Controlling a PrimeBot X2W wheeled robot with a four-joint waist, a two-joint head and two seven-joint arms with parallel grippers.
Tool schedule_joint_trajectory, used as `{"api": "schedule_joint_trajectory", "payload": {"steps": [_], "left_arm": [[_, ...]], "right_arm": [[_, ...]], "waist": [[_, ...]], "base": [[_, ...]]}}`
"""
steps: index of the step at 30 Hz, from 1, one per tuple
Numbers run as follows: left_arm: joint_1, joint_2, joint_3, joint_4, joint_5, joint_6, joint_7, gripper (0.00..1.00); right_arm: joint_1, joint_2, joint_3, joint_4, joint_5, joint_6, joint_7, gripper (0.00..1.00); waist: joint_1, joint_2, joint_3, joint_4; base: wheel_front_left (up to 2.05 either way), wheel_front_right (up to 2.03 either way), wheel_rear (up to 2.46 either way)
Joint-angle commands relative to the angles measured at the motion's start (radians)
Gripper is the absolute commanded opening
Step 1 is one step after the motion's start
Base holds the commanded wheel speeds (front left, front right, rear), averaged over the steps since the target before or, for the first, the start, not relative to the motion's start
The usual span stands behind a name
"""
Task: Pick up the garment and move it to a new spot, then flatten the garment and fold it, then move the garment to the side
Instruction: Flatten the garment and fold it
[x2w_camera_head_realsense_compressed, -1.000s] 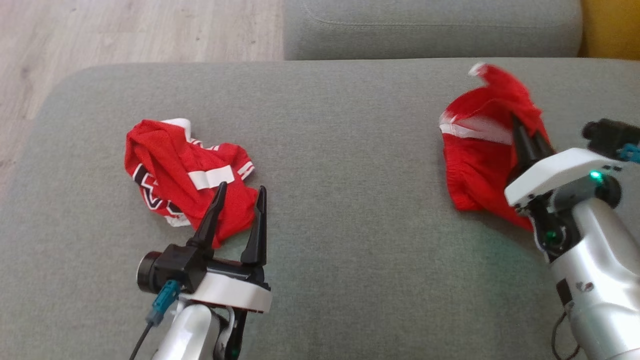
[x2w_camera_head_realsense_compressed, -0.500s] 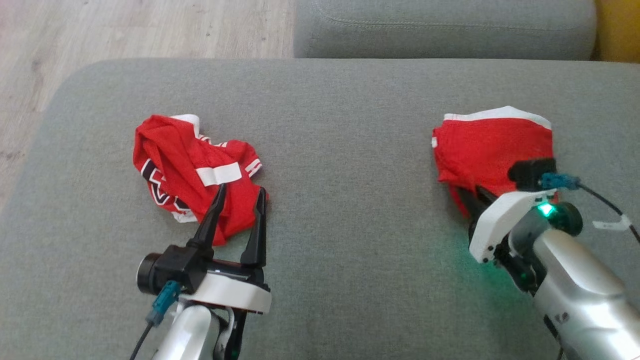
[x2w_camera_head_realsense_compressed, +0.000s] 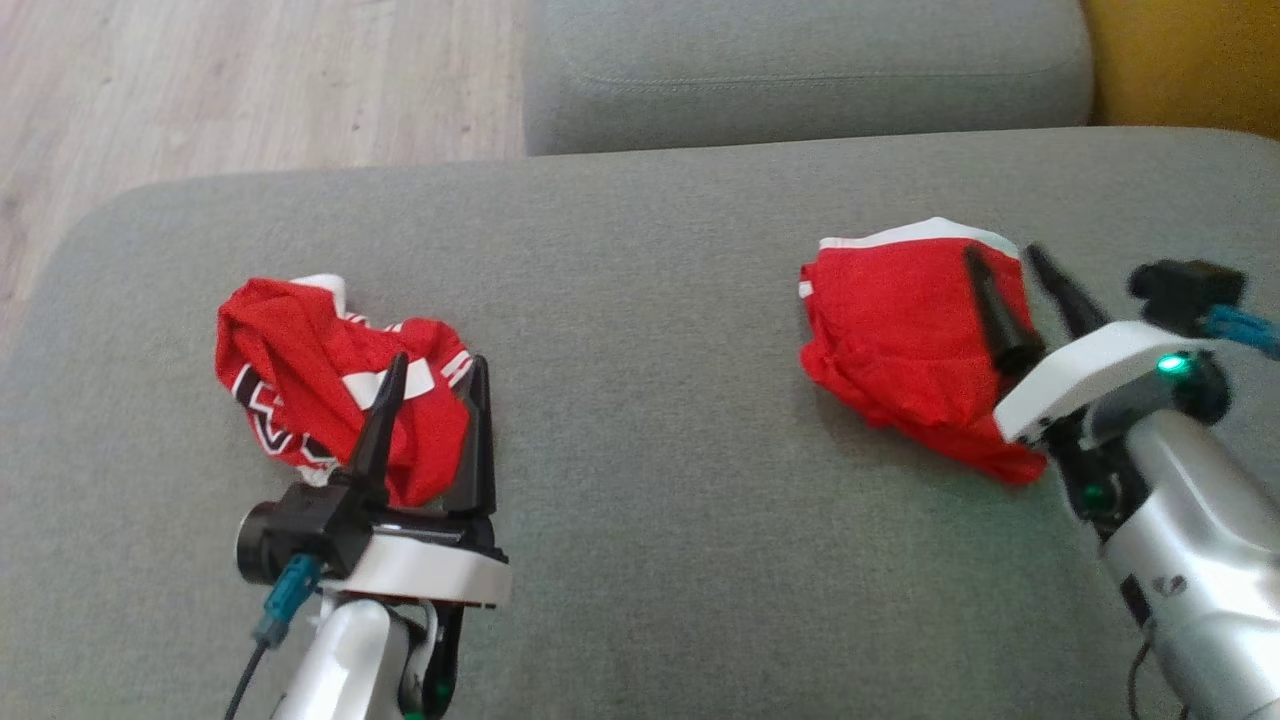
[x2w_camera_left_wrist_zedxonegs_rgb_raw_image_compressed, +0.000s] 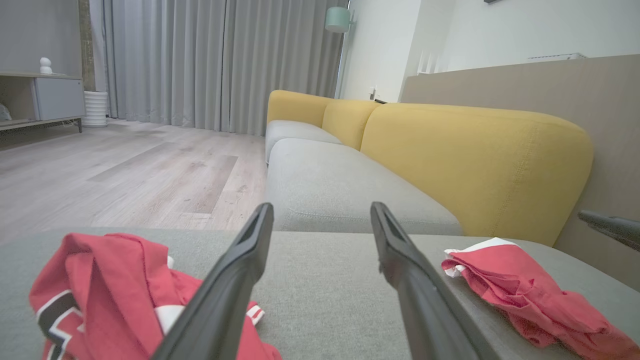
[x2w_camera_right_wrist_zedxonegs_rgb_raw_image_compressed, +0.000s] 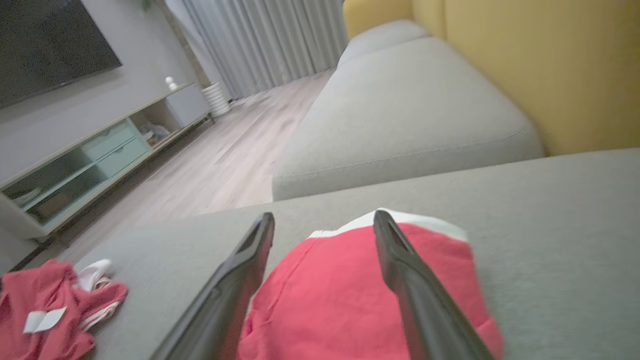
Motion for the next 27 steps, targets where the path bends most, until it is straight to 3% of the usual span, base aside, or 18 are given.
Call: {"api": "schedule_joint_trajectory", "payload": {"steps": [1,2,7,11,15,20,27], "left_arm": [[-0.032,0.006,0.045,-0.044,0.010,0.004,-0.008,1.00],[-0.032,0.006,0.045,-0.044,0.010,0.004,-0.008,1.00],[-0.022,0.005,0.079,-0.087,0.013,0.012,-0.008,1.00],[-0.004,0.003,0.093,-0.109,0.017,0.013,-0.008,1.00],[0.018,0.002,0.087,-0.111,0.032,0.009,-0.008,1.00],[0.049,0.001,0.080,-0.103,0.052,0.015,-0.008,1.00],[0.064,0.000,0.067,-0.101,0.047,0.026,-0.008,1.00]], "right_arm": [[-0.035,-0.012,-0.047,-0.035,-0.049,0.007,-0.064,1.00],[-0.035,-0.012,-0.047,-0.035,-0.049,0.007,-0.064,1.00],[-0.021,0.061,-0.253,-0.068,-0.174,0.007,-0.156,1.00],[0.063,0.162,-0.407,-0.169,-0.365,0.007,-0.170,1.00],[0.210,0.242,-0.500,-0.288,-0.551,0.007,-0.171,1.00],[0.369,0.269,-0.523,-0.375,-0.653,0.007,-0.172,1.00],[0.421,0.271,-0.507,-0.426,-0.618,0.007,-0.172,1.00]], "waist": [[0.0000,-0.0001,-0.012,-0.020],[0.0000,-0.0001,-0.012,-0.020],[0.0000,-0.0001,-0.014,-0.052],[0.0000,-0.0001,-0.012,-0.062],[0.0000,-0.0001,-0.010,-0.061],[0.0000,-0.0001,-0.008,-0.055],[0.0000,-0.0001,0.008,-0.049]], "base": [[0.00,0.00,0.00],[0.00,0.00,0.00],[0.00,0.00,0.00],[0.00,0.00,0.00],[0.00,0.00,0.00],[0.00,0.00,0.00],[0.00,0.00,0.00]]}}
